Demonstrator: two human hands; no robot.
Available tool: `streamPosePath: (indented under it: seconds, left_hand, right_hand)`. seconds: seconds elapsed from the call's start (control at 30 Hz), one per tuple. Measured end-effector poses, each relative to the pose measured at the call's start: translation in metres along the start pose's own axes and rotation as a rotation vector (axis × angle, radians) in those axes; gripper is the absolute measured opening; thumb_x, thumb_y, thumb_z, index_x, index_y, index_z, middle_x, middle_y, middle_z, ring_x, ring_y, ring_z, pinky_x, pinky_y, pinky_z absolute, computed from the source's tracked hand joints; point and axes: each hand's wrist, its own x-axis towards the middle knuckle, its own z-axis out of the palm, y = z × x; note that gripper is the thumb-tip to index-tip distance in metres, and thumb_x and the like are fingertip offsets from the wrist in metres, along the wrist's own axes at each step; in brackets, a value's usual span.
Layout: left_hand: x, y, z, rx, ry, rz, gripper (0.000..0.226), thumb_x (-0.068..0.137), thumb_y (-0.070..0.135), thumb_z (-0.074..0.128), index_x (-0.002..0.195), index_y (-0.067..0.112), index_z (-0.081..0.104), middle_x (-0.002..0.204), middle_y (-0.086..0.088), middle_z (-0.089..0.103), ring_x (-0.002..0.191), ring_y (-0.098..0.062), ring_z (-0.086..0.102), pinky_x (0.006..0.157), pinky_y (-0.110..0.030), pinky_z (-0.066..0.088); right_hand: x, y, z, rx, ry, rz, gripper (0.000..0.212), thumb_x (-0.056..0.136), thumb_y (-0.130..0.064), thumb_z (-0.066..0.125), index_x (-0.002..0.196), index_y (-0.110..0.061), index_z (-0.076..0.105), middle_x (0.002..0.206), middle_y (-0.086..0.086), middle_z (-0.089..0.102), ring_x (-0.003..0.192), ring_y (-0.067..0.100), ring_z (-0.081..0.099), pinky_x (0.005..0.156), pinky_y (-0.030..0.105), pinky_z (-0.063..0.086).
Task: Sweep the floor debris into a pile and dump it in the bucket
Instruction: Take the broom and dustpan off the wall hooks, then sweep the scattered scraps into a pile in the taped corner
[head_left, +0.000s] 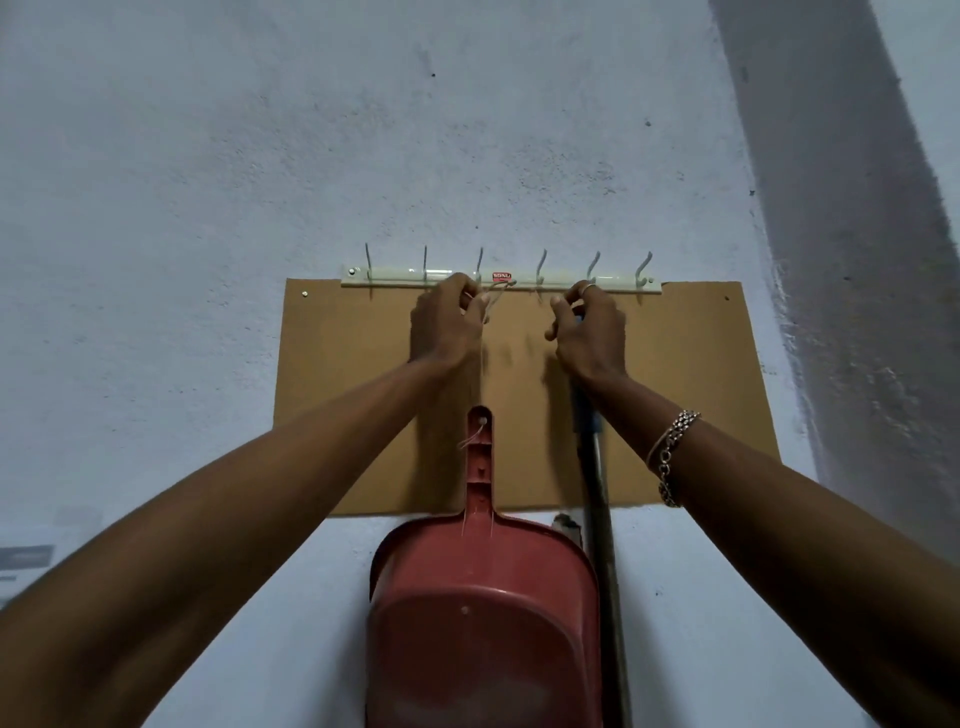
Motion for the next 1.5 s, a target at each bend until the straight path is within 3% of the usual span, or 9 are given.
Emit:
streamPosePath:
  seconds: [0.13,0.3,0.53,0.9,1.1,1.23,1.33,1.4,1.5]
  left_hand:
    - [-0.037,-0.009,-0.010,-0.170,-0.220,-0.028,0.013,0.099,0.024,0.059,0.097,0.012,0.064,0.073,0.002,0.073,0.066,-0.008,0.071,0.064,-0.035,0.057]
    - [-0.088,-0.005,-0.030,-0.426,-0.492,-0.154,0.012,0.103,0.012,0.054,0.094,0.005,0.057,0.076,-0.016,0.072,0.054,-0.022,0.064,0.041,-0.021,0.044]
    - [-0.181,0.011,-0.055,-0.527,-0.810,-0.284,0.017,0.104,0.013,0.051,0.106,-0.003,0.056,0.071,-0.011,0.066,0.056,-0.026,0.064,0.046,-0.031,0.049]
    - [-0.345,0.039,-0.086,-0.625,-1.106,-0.597,0.014,0.098,0.009,0.054,0.093,0.003,0.066,0.055,0.002,0.049,0.048,-0.011,0.043,0.045,-0.022,0.033]
    - [-0.386,0.057,-0.092,-0.503,-1.341,-0.623,0.012,0.092,0.007,0.061,0.089,0.002,0.071,0.080,-0.010,0.060,0.053,-0.011,0.041,0.051,-0.021,0.033]
    - [-0.414,0.081,-0.102,-0.344,-1.537,-0.530,0.014,0.089,0.011,0.066,0.086,-0.001,0.072,0.058,0.000,0.049,0.055,-0.016,0.038,0.049,-0.024,0.029]
    - [-0.446,0.109,-0.115,-0.180,-1.672,-0.389,0.029,0.086,0.027,0.076,0.073,0.002,0.068,0.046,0.008,0.053,0.043,-0.013,0.039,0.045,-0.022,0.032]
    - [-0.473,0.127,-0.124,-0.057,-1.731,-0.172,0.042,0.081,0.045,0.079,0.068,0.008,0.066,0.051,0.005,0.059,0.040,-0.010,0.045,0.048,-0.022,0.039]
    - [-0.521,0.152,-0.144,0.088,-1.742,0.246,0.058,0.075,0.062,0.077,0.072,0.009,0.054,0.066,0.003,0.056,0.064,-0.013,0.055,0.061,-0.027,0.042]
  right_hand:
    - [-0.036,0.004,-0.011,0.024,-0.078,0.047,0.017,0.098,-0.031,0.056,0.085,-0.020,0.057,0.072,0.003,0.066,0.061,0.016,0.063,0.052,0.037,0.053]
    - [-0.090,-0.009,-0.035,0.132,-0.161,0.151,0.024,0.097,-0.026,0.058,0.085,-0.005,0.055,0.061,0.005,0.056,0.047,0.020,0.049,0.041,0.032,0.042]
    - [-0.178,-0.031,-0.068,0.116,-0.235,0.268,0.027,0.095,-0.027,0.060,0.088,-0.002,0.055,0.061,0.003,0.052,0.048,0.014,0.048,0.044,0.028,0.040]
    - [-0.318,-0.069,-0.154,-0.104,-0.346,0.441,0.053,0.079,-0.044,0.081,0.078,0.001,0.052,0.057,0.007,0.050,0.043,0.025,0.046,0.040,0.033,0.046]
    - [-0.370,-0.103,-0.210,-0.271,-0.429,0.472,0.049,0.067,-0.037,0.091,0.080,-0.007,0.055,0.057,0.001,0.054,0.044,0.021,0.052,0.045,0.034,0.052]
    - [-0.397,-0.131,-0.242,-0.432,-0.500,0.471,0.042,0.067,-0.030,0.091,0.085,-0.010,0.059,0.066,0.008,0.063,0.059,0.026,0.064,0.059,0.042,0.057]
    - [-0.419,-0.156,-0.264,-0.498,-0.532,0.501,0.039,0.067,-0.029,0.091,0.086,-0.016,0.059,0.068,0.000,0.059,0.060,0.021,0.059,0.064,0.040,0.057]
    - [-0.435,-0.171,-0.281,-0.517,-0.539,0.535,0.040,0.066,-0.028,0.091,0.089,-0.018,0.060,0.079,0.000,0.061,0.060,0.017,0.059,0.064,0.034,0.058]
    - [-0.466,-0.194,-0.305,-0.561,-0.542,0.582,0.043,0.067,-0.029,0.091,0.097,-0.023,0.060,0.087,0.002,0.061,0.064,0.018,0.061,0.065,0.027,0.059]
